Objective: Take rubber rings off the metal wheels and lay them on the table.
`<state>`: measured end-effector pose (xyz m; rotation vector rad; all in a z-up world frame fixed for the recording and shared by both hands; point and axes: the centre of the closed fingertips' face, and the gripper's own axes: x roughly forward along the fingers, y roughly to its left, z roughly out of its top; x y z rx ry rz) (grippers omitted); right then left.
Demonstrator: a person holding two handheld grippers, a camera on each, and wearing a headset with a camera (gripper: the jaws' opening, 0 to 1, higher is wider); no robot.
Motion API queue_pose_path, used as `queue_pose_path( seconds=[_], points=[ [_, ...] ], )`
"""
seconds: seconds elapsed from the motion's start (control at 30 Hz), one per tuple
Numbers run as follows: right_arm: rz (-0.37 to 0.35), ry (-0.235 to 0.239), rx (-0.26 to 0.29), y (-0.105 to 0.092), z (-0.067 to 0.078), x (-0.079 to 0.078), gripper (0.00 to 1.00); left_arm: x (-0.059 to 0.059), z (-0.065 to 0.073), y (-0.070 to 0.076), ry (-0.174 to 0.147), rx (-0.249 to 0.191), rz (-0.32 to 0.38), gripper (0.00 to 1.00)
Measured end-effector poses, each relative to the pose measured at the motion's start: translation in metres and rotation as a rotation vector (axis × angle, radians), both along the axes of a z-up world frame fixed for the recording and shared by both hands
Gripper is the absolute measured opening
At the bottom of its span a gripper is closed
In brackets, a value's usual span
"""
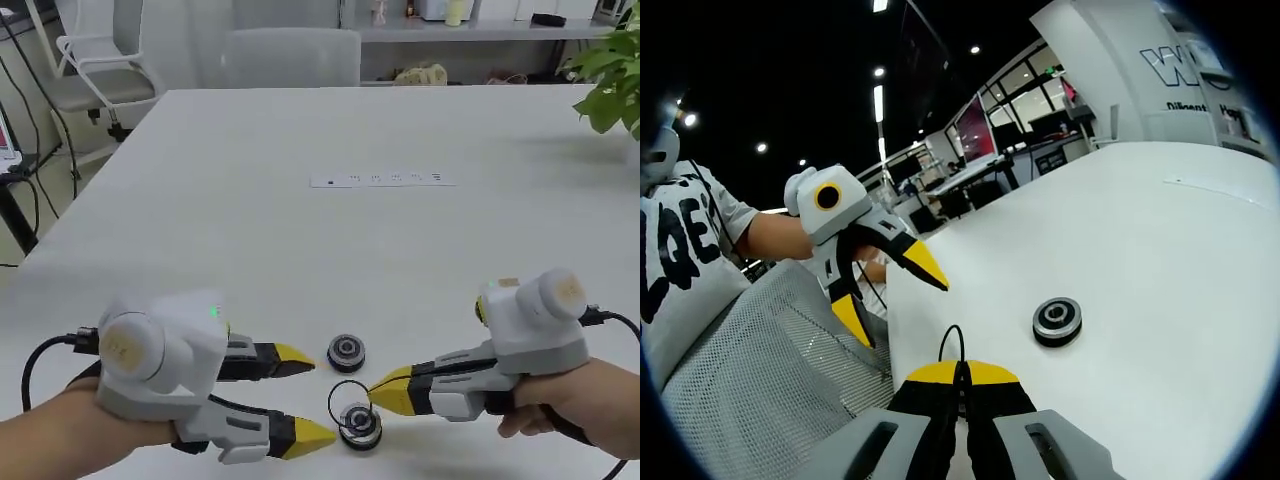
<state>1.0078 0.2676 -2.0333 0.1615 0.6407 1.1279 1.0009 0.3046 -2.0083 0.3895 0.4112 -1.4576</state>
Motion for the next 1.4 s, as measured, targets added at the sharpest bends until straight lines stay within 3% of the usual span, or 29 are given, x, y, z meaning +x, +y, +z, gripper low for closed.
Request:
queue_pose_path(
  seconds=[0.4,0.9,1.4],
  points=[
    [0.023,-0.001,-0.008,0.006,0.004,0.001,0.00,0.004,0.004,0.013,-0.003,-0.013,0.035,0.47],
    [0.026,-0.011,-0.006,0.022,0.005,0.013,0.00,0.013,0.006,0.026,-0.008,-0.025,0.084,0.54],
    [0.014,-0.013,-0.036,0.034,-0.008,0.022,0.00,0.017,0.006,0.036,-0.009,-0.026,0.117,0.56]
  ],
)
